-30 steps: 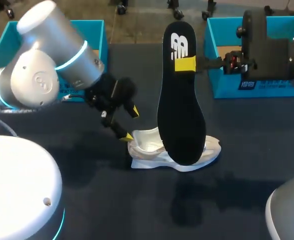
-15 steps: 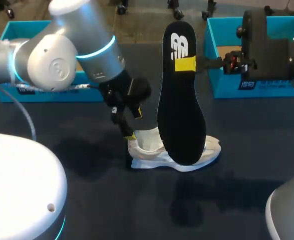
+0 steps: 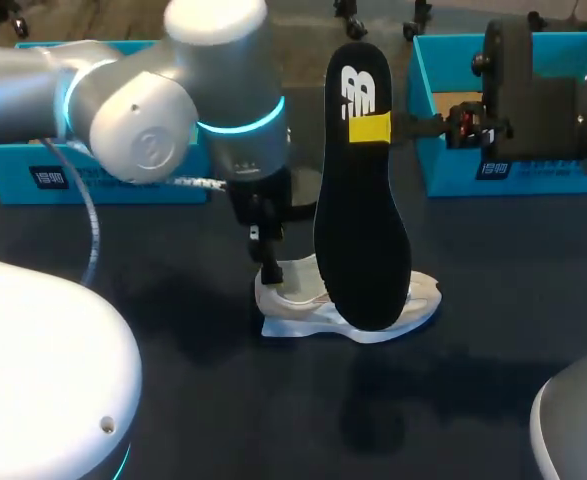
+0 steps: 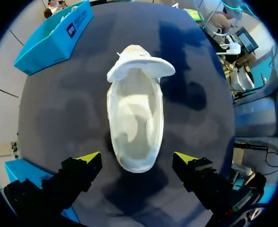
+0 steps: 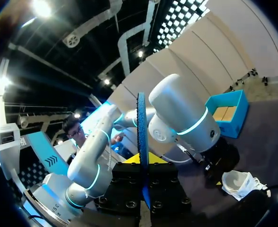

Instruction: Take the shoe out of the shoebox, open the shoe tongue, remove and reinsert the insole, then place the shoe into the shoebox

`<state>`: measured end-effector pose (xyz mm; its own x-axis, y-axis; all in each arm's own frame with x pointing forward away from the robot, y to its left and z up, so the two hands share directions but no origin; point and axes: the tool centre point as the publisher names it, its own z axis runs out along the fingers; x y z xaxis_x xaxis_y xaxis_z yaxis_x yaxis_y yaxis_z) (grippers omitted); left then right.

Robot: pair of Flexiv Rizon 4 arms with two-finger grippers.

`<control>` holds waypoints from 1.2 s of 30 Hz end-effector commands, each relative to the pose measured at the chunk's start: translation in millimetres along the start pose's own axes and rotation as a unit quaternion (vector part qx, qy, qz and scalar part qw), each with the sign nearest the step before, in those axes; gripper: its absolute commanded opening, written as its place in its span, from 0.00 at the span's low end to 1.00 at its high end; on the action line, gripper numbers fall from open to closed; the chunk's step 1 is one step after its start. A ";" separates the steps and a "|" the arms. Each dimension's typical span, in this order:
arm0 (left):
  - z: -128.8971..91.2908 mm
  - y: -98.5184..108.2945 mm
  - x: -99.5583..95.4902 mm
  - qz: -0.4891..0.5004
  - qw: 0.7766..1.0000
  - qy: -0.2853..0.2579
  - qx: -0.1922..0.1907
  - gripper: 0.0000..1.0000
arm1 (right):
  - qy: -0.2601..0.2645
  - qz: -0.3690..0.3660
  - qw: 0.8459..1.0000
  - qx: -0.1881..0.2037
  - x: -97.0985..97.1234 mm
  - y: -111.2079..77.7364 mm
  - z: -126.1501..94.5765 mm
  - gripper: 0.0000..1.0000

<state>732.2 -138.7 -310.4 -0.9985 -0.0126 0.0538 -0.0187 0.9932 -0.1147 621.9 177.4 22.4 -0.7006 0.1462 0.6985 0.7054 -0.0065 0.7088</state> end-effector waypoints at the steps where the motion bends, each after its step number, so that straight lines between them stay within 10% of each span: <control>1: 11.4 -5.7 -1.5 -0.002 1.000 0.002 -0.010 1.00 | 0.000 0.000 1.000 -0.001 -0.5 -0.3 2.4 0.00; 36: 76.4 -54.5 -49.0 -0.006 1.000 0.011 -0.010 1.00 | 0.000 0.000 1.000 -0.001 -0.5 -0.3 2.4 0.00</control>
<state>772.2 -190.7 -369.9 -0.9977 -0.0228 0.0645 -0.0293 0.9944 -0.1014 621.9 177.4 22.4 -0.7006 0.1461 0.6985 0.7054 -0.0064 0.7088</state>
